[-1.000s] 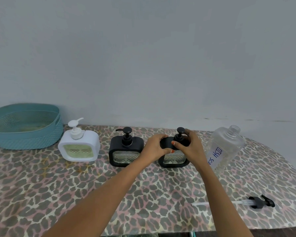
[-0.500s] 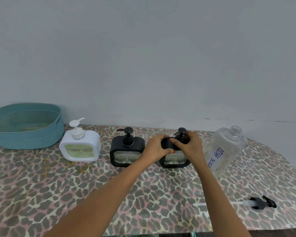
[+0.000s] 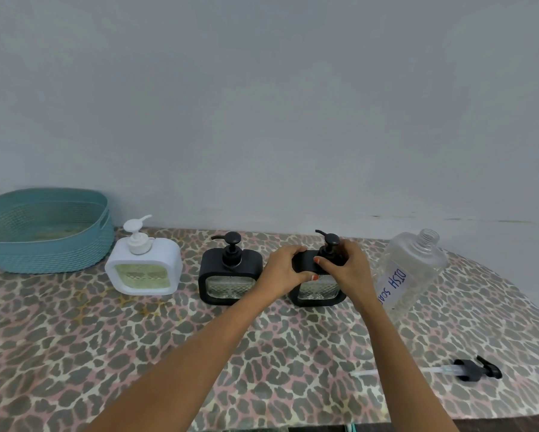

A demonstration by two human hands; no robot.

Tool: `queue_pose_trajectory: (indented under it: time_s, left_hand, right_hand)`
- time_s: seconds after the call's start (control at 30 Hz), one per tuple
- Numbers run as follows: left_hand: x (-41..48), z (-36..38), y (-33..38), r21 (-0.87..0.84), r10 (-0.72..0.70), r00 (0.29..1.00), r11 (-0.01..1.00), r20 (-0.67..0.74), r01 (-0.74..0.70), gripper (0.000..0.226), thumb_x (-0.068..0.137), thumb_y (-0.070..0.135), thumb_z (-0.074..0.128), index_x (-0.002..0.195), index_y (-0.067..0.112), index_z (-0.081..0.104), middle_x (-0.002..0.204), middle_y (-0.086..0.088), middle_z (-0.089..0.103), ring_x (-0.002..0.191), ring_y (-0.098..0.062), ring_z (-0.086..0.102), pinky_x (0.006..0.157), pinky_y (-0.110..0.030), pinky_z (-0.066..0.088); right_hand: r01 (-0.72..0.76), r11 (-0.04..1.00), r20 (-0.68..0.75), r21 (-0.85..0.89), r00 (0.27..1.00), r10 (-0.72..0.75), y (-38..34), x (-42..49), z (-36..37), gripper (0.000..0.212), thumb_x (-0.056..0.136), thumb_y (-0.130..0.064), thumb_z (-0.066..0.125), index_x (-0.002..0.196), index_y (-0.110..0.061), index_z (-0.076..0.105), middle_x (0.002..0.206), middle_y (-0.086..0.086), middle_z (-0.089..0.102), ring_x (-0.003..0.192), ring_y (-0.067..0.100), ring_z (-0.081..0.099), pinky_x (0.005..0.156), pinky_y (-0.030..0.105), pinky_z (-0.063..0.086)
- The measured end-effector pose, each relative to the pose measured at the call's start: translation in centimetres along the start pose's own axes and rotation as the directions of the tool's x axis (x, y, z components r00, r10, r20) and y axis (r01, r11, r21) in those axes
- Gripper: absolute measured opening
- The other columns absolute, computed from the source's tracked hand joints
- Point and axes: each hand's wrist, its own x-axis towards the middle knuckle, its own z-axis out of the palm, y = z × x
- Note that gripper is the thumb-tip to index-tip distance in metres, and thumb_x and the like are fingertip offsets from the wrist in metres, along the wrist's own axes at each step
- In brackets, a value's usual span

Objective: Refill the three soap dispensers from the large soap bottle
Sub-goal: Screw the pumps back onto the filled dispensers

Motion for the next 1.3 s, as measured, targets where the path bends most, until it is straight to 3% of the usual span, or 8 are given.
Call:
queue_pose_trajectory:
  time_s: [0.17,0.3,0.4,0.63,0.8,0.93,1.07,1.3]
  left_hand:
    - [-0.1,0.0,0.0,-0.007,0.001,1.000,1.000,0.002,-0.001,0.064,0.074,0.021,0.075,0.130,0.010,0.047,0.134,-0.008,0.050,0.126,-0.021,0.045,0.101,-0.027,0.035]
    - [0.0,0.0,0.0,-0.006,0.003,1.000,1.000,0.005,-0.003,0.064,0.075,0.020,0.075,0.131,0.009,0.046,0.135,-0.009,0.050,0.126,-0.022,0.045,0.102,-0.028,0.036]
    - [0.0,0.0,0.0,0.005,0.000,1.000,1.000,0.002,0.000,0.065,0.075,0.021,0.075,0.132,0.009,0.045,0.136,-0.008,0.049,0.128,-0.021,0.044,0.102,-0.027,0.034]
    - [-0.1,0.0,0.0,0.022,0.009,1.000,1.000,0.002,-0.009,0.065,0.074,0.023,0.075,0.131,0.010,0.047,0.135,-0.008,0.050,0.127,-0.021,0.045,0.100,-0.025,0.034]
    - [0.0,0.0,-0.1,0.017,0.006,1.000,1.000,0.002,-0.006,0.064,0.074,0.024,0.075,0.130,0.011,0.047,0.134,-0.007,0.051,0.126,-0.020,0.045,0.097,-0.023,0.033]
    - [0.0,0.0,-0.2,0.031,0.001,1.000,1.000,0.014,-0.001,0.064,0.075,0.025,0.074,0.131,0.011,0.046,0.136,-0.007,0.049,0.127,-0.021,0.044,0.102,-0.029,0.036]
    - [0.1,-0.1,0.0,0.042,0.010,1.000,0.999,0.017,-0.010,0.065,0.075,0.026,0.074,0.132,0.011,0.046,0.135,-0.008,0.049,0.127,-0.022,0.045,0.104,-0.032,0.036]
    - [0.1,0.0,0.0,0.059,0.003,1.000,0.998,0.012,-0.004,0.067,0.074,0.027,0.075,0.132,0.011,0.045,0.136,-0.008,0.048,0.126,-0.022,0.045,0.102,-0.030,0.036]
  right_hand:
    - [0.021,0.999,-0.048,-0.037,0.999,-0.022,-0.2,0.2,0.7,0.041,0.074,-0.018,0.074,0.108,-0.004,0.054,0.103,0.009,0.051,0.089,0.017,0.049,0.073,0.020,0.034]
    - [0.002,0.999,0.124,0.053,0.992,-0.008,-0.2,-0.3,-0.6,0.037,0.084,-0.009,0.062,0.119,-0.012,0.050,0.110,0.000,0.049,0.100,0.015,0.050,0.080,0.020,0.036]
    - [-0.015,0.998,0.199,0.064,0.980,0.002,0.0,-0.4,-1.3,0.030,0.086,-0.006,0.055,0.115,-0.014,0.053,0.102,0.001,0.057,0.099,0.018,0.055,0.072,0.015,0.040]
    - [0.041,0.999,0.049,-0.024,0.998,-0.040,0.5,0.1,0.0,0.025,0.081,-0.009,0.065,0.105,-0.007,0.061,0.102,0.013,0.056,0.092,0.020,0.053,0.067,0.011,0.037]
    - [0.046,0.996,-0.011,-0.078,0.999,-0.047,0.4,0.3,0.5,0.028,0.078,-0.012,0.070,0.103,-0.005,0.061,0.100,0.010,0.054,0.093,0.020,0.051,0.074,0.021,0.036]
    - [0.074,0.995,0.138,-0.072,0.988,-0.063,0.3,0.4,-0.7,0.028,0.081,-0.015,0.068,0.106,-0.008,0.059,0.101,0.006,0.051,0.092,0.016,0.050,0.069,0.011,0.037]
    - [0.011,1.000,0.279,0.022,0.960,-0.016,-0.1,0.5,-2.0,0.029,0.085,-0.013,0.062,0.114,-0.009,0.058,0.102,0.000,0.056,0.098,0.018,0.054,0.083,0.024,0.041]
    - [-0.003,0.997,0.054,0.073,0.999,-0.001,0.4,0.4,-0.6,0.029,0.075,-0.011,0.073,0.101,-0.002,0.063,0.088,0.005,0.063,0.082,0.016,0.059,0.063,0.007,0.044]
